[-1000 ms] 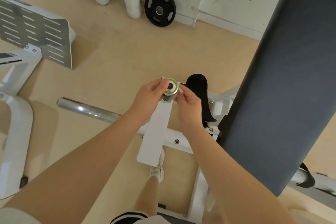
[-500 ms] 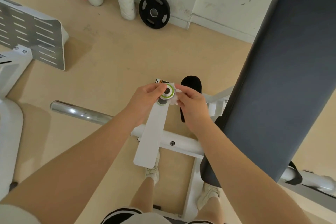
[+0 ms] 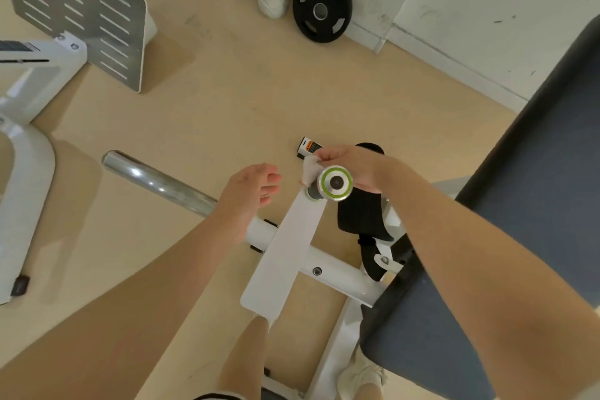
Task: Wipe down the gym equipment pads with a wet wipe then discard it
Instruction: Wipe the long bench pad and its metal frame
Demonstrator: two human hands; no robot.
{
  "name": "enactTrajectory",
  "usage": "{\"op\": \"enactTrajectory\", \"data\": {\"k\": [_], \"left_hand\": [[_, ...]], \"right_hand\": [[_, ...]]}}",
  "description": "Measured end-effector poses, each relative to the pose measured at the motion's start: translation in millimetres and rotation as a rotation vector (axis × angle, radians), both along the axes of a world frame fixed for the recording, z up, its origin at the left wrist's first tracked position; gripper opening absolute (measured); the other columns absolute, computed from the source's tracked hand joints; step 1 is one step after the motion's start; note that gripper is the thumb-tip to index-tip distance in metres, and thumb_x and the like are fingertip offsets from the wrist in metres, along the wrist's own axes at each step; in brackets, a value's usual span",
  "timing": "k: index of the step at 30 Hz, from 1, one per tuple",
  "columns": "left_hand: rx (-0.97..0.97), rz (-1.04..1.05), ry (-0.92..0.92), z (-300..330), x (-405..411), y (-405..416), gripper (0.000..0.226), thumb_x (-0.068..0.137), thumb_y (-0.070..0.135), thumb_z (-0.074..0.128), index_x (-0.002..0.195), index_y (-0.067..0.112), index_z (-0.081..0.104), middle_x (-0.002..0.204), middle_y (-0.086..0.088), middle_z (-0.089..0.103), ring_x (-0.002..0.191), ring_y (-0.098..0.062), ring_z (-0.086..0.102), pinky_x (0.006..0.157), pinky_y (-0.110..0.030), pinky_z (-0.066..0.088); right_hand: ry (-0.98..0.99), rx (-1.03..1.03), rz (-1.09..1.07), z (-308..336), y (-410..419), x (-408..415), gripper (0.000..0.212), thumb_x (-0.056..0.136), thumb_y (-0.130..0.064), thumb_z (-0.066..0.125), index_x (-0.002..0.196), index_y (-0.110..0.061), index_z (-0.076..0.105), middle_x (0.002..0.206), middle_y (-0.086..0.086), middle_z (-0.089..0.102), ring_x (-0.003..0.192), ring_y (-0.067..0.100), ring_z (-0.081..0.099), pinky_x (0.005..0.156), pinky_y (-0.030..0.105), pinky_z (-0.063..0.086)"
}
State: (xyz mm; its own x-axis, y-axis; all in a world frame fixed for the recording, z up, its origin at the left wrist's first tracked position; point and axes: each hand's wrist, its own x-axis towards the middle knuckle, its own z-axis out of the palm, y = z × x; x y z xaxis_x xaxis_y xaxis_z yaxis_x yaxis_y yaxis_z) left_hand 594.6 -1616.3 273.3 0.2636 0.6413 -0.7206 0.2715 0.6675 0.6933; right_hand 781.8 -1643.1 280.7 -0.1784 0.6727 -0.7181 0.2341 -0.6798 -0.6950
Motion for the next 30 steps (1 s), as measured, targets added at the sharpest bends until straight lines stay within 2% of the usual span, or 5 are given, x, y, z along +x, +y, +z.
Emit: {"op": "enactTrajectory", "data": {"k": [7, 12, 18, 21, 30], "left_hand": [[-0.001, -0.109, -0.045, 2.8, 10.5, -0.7, 0.022, 0.096, 0.019, 0.040, 0.091, 0.023, 0.060, 0.093, 0.002, 0.064, 0.090, -0.015, 0.060, 0.080, -0.024, 0.046], [0.056, -0.282, -0.116, 21.7, 30.1, -11.7, 0.029, 0.095, 0.016, 0.045, 0.082, 0.030, 0.066, 0.086, 0.009, 0.067, 0.088, -0.007, 0.061, 0.085, -0.021, 0.047], [-0.017, -0.272, -0.081, 29.0, 16.5, 1.6, 0.023, 0.096, 0.017, 0.041, 0.095, 0.015, 0.063, 0.090, 0.001, 0.067, 0.080, -0.009, 0.063, 0.071, -0.017, 0.048], [0.046, -0.217, 0.008, 28.6, 8.4, 5.7, 0.016, 0.095, 0.020, 0.043, 0.095, 0.018, 0.059, 0.083, 0.002, 0.064, 0.072, -0.010, 0.054, 0.067, -0.022, 0.041], [0.228, -0.159, 0.073, 60.7, 8.0, 2.7, 0.016, 0.092, 0.015, 0.047, 0.096, 0.019, 0.062, 0.098, 0.001, 0.060, 0.088, -0.013, 0.050, 0.072, -0.025, 0.037]], "right_hand": [[0.357, 0.097, -0.404, 67.7, -10.1, 14.6, 0.033, 0.093, 0.011, 0.028, 0.087, -0.008, 0.054, 0.084, 0.004, 0.070, 0.087, 0.018, 0.064, 0.078, 0.025, 0.051], [-0.447, -0.266, -0.729, 29.5, -61.3, -19.9, 0.033, 0.095, -0.011, 0.044, 0.127, -0.002, 0.047, 0.098, 0.008, 0.055, 0.087, 0.019, 0.055, 0.061, 0.020, 0.050], [0.448, -0.474, -1.585, -7.7, -59.0, -91.3, 0.016, 0.094, 0.004, 0.043, 0.107, 0.004, 0.052, 0.083, 0.014, 0.053, 0.077, 0.021, 0.056, 0.095, 0.039, 0.048], [0.687, -0.500, -1.880, -10.9, -44.5, -92.2, 0.032, 0.093, 0.002, 0.045, 0.125, 0.003, 0.048, 0.123, 0.016, 0.055, 0.108, 0.023, 0.057, 0.061, 0.035, 0.057], [0.889, -0.157, -1.861, 67.6, -85.9, -110.0, 0.014, 0.094, -0.006, 0.049, 0.103, 0.002, 0.056, 0.097, 0.018, 0.060, 0.055, 0.021, 0.068, 0.048, 0.024, 0.056]]}}
